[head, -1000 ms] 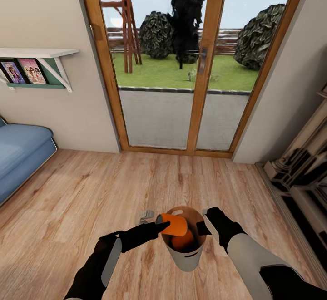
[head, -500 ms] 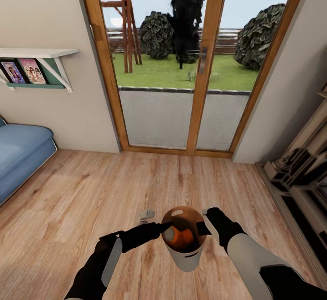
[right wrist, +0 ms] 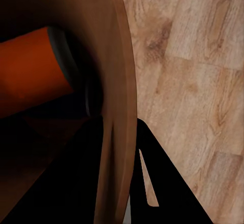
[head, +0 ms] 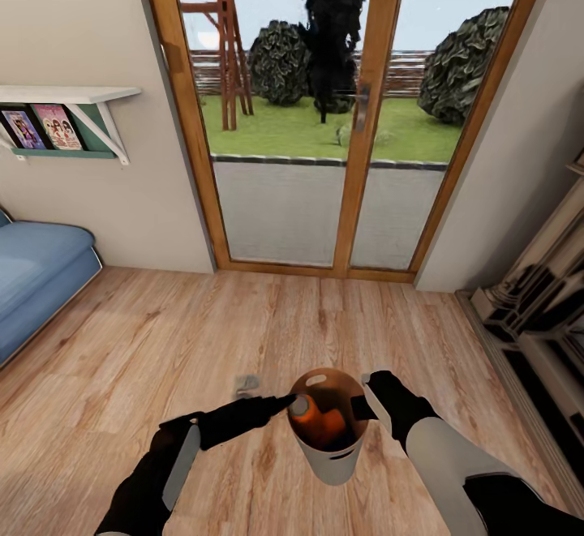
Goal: Put the three can of soda from the living room inside the tash can in the kitchen.
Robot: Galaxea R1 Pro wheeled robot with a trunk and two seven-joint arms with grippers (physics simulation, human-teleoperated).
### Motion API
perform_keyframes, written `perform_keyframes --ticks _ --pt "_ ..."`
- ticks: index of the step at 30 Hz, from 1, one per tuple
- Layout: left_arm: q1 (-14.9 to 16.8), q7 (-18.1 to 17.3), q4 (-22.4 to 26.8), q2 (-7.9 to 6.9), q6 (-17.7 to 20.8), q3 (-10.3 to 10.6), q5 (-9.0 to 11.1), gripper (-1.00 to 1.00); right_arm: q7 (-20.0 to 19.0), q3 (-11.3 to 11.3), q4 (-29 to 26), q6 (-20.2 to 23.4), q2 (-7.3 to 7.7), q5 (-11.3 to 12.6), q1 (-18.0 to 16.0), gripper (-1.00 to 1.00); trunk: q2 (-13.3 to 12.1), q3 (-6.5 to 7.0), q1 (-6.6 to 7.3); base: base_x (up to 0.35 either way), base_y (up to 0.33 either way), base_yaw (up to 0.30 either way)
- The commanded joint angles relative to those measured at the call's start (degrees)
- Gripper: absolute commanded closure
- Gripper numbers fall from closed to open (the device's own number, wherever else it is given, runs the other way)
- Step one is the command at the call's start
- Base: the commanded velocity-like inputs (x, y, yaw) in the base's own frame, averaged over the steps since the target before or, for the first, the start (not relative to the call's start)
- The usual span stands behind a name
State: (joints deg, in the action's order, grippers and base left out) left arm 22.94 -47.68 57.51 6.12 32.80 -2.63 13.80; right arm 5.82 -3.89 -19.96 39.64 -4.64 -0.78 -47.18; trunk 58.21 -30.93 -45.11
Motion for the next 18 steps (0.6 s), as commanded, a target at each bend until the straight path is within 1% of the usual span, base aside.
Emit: perform_keyframes --ticks 1,2,3,4,6,8,9,10,11,12,13,15,17,18 --pt "0.00 -1.40 -0.01 -0.66 0.02 -0.07 0.00 -1.00 -0.24 0.11 -0.02 -0.05 0.01 0.60 -0.02 1.00 0.00 0.00 0.00 0.000 0.000 0.000" --pt "0.00 -4.22 -0.05 -2.11 0.03 -0.68 0.00 -1.00 -0.29 0.13 -0.04 -0.04 0.03 0.60 -0.02 1.00 0.00 0.00 0.00 0.000 0.000 0.000" --pt "0.00 -7.34 -0.08 -4.10 0.05 -2.81 0.00 -1.00 -0.33 0.15 -0.10 -0.02 0.05 0.60 -0.02 1.00 0.00 0.00 0.00 0.000 0.000 0.000" --pt "0.00 -8.01 -0.09 -4.56 0.05 -3.52 -0.02 -1.00 -0.34 0.14 -0.11 -0.03 0.06 0.60 -0.02 1.00 0.00 0.00 0.00 0.000 0.000 0.000" --pt "0.00 -9.54 -0.21 -5.89 0.06 -5.89 -0.13 -1.00 -0.41 0.17 -0.14 -0.05 0.12 0.60 -0.02 1.00 0.00 0.00 0.00 0.000 0.000 0.000" --pt "0.00 -9.92 -0.24 -6.64 0.07 -6.57 -0.18 -1.00 -0.43 0.16 -0.15 -0.07 0.16 0.61 -0.02 1.00 0.00 0.00 0.00 0.000 0.000 0.000" --pt "0.00 -10.19 -0.26 -8.01 0.07 -7.07 -0.18 -1.00 -0.44 0.18 -0.15 -0.07 0.19 0.61 -0.02 1.00 0.00 0.00 0.00 0.000 0.000 0.000" --pt "0.00 -10.29 -0.26 -8.84 0.07 -7.26 -0.18 -1.00 -0.44 0.18 -0.16 -0.08 0.20 0.61 -0.02 1.00 0.00 0.00 0.00 0.000 0.000 0.000" --pt "0.00 -10.44 -0.27 -10.75 0.07 -7.63 -0.13 -1.00 -0.45 0.19 -0.16 -0.08 0.22 0.62 -0.02 1.00 0.00 0.00 0.00 0.000 0.000 0.000" --pt "0.00 -10.56 -0.30 -12.35 0.07 -8.12 -0.08 -1.00 -0.45 0.18 -0.18 -0.08 0.23 0.63 -0.02 1.00 0.00 0.00 0.00 0.000 0.000 0.000" --pt "0.00 -10.60 -0.31 -12.95 0.07 -8.47 -0.08 -1.00 -0.45 0.18 -0.19 -0.08 0.23 0.64 -0.02 1.00 0.00 0.00 0.00 0.000 0.000 0.000" --pt "0.00 -10.35 -0.64 -14.62 0.00 -10.46 -0.32 -1.00 -0.47 0.20 -0.26 -0.08 0.26 0.67 -0.02 1.00 0.00 0.00 0.00 0.000 0.000 0.000" --pt "0.00 -10.22 -1.28 -14.93 -0.06 -10.87 -0.42 -1.00 -0.56 0.20 -0.29 -0.08 0.29 0.68 -0.02 1.00 0.00 0.00 0.00 0.000 0.000 0.000" --pt "0.00 -10.13 -2.59 -15.19 -0.14 -11.15 -0.49 -1.00 -0.62 0.20 -0.31 -0.08 0.34 0.68 -0.02 1.00 0.00 0.00 0.00 0.000 0.000 0.000"
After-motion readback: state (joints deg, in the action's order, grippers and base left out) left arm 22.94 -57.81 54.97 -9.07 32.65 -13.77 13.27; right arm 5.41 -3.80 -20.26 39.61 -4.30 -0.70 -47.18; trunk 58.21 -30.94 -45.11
